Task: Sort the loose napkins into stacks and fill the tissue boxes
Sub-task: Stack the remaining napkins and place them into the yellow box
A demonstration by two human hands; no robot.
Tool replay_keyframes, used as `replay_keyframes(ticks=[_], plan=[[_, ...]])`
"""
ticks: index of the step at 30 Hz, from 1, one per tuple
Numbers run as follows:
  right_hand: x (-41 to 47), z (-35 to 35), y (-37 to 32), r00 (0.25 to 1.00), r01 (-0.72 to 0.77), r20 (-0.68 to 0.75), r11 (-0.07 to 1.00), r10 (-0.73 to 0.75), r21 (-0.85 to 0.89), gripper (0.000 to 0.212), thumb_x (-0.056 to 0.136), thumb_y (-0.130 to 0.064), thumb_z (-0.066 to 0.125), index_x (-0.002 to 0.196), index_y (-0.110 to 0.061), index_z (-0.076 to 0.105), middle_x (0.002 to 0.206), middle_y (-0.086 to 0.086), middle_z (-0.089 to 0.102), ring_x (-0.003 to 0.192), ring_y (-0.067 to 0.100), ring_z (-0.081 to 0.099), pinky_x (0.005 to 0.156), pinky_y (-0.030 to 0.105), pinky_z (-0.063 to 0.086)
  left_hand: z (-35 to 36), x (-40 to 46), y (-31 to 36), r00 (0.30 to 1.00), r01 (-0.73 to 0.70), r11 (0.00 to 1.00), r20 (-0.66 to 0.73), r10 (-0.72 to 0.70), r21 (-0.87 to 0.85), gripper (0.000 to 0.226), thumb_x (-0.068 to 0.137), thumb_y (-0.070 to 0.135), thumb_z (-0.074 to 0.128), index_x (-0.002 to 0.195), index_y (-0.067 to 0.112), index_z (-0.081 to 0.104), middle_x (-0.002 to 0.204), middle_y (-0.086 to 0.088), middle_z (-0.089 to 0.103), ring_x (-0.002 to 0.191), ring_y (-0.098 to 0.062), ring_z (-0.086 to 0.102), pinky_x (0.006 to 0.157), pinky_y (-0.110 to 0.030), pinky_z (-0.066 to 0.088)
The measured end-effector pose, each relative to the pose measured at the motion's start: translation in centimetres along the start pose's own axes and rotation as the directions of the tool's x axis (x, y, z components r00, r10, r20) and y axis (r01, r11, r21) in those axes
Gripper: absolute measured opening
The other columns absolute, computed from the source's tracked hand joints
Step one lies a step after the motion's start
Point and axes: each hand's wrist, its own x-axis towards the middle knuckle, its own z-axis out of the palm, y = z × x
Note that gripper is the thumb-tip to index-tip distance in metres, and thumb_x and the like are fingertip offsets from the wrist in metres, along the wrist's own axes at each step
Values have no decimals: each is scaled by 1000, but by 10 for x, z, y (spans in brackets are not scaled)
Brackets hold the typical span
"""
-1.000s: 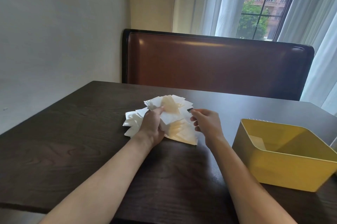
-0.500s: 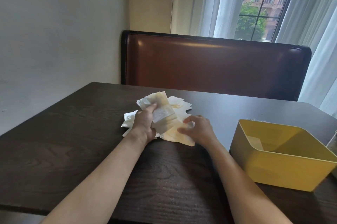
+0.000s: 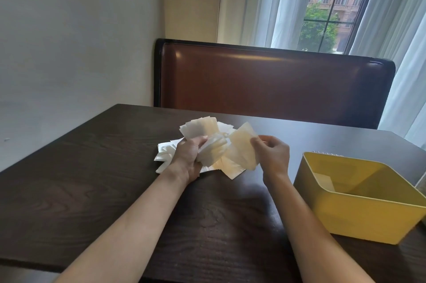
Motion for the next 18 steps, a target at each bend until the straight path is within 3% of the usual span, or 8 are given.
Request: replay_keyframes(ticks=[3, 5, 8, 11, 15, 18], plan=[[1, -4, -2, 966, -251, 118, 938, 229, 238, 13, 89, -6, 70, 100, -12, 66, 96, 1, 66, 88, 17, 66, 64, 23, 58, 1, -2, -1, 999, 21, 999, 32, -20, -30, 21, 98, 14, 59, 115, 5, 67, 94, -12, 72, 73, -21, 71, 53, -29, 57], [3, -1, 3, 945, -298, 169, 949, 279, 102, 21, 86, -4, 72, 107, -6, 68, 104, 7, 67, 95, 23, 66, 71, 31, 59, 1, -3, -1, 998, 44, 999, 44, -42, -31, 22, 97, 15, 59, 115, 6, 68, 94, -11, 73, 73, -20, 71, 54, -27, 57], [4, 1, 12, 972, -171, 125, 962, 201, -211, 25, 82, -9, 73, 107, -7, 75, 107, 5, 70, 98, 22, 65, 75, 34, 59, 2, -3, -1, 999, 42, 999, 28, -41, -8, 17, 97, 13, 58, 109, 6, 68, 85, -9, 71, 66, -19, 69, 50, -26, 54], [4, -2, 12, 984, -77, 128, 937, 127, -341, 16, 83, -12, 70, 96, -12, 78, 99, 2, 73, 91, 16, 64, 76, 29, 55, 2, -4, -2, 999, 39, 999, 25, -39, -7, 14, 98, 9, 56, 103, 6, 68, 83, -9, 71, 65, -20, 69, 51, -28, 55], [0, -2, 2, 997, -14, 76, 971, 32, -237, 16, 86, -16, 72, 101, -10, 74, 97, 0, 67, 91, 18, 62, 83, 32, 55, 3, -5, -3, 997, 57, 998, 44, -58, 25, 16, 101, 10, 53, 109, 6, 66, 87, -9, 72, 71, -22, 70, 58, -32, 59], [-4, -3, -11, 1000, 15, 7, 1000, -15, 16, 4, 90, -16, 69, 94, -15, 68, 96, 0, 66, 91, 20, 64, 73, 26, 56, 5, -8, -4, 995, 71, 996, 64, -74, 44, 24, 102, 13, 53, 119, 2, 66, 95, -11, 75, 79, -24, 73, 68, -36, 60]])
